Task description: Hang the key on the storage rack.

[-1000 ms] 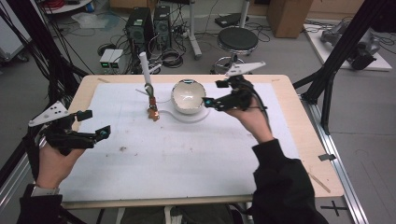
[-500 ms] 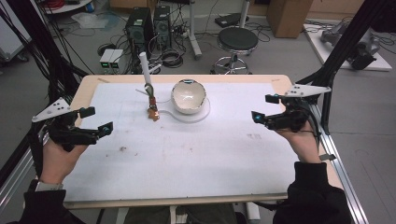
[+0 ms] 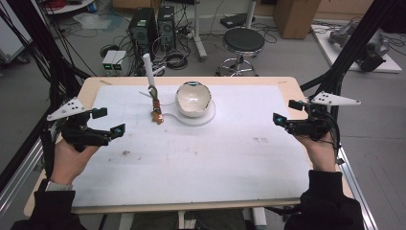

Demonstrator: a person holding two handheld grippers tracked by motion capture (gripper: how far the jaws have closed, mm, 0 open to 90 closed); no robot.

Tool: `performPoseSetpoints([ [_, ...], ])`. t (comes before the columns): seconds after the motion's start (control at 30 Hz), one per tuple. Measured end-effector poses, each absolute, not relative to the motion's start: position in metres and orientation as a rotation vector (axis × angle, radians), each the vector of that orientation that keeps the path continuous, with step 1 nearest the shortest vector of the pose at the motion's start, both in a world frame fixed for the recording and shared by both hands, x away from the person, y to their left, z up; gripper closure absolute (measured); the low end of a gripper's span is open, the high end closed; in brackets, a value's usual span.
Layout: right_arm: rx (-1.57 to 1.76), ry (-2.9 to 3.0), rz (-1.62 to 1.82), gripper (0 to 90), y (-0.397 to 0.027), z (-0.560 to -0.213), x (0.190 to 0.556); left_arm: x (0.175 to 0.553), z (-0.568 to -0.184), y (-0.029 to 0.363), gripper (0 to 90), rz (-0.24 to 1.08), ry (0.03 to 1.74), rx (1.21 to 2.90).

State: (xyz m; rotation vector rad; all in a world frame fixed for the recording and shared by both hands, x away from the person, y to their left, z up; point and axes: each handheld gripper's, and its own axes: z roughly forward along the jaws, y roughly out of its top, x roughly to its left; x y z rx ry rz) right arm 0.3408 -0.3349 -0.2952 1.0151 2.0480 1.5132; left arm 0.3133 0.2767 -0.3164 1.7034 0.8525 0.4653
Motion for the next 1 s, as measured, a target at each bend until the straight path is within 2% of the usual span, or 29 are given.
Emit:
performPoseSetpoints([
  [1.0, 1.071, 2.004, 1.473, 9.9, -0.332, -0.309, 0.347, 0.313, -0.317, 0.276, 1.7, 0.478, 0.861, 1.717],
])
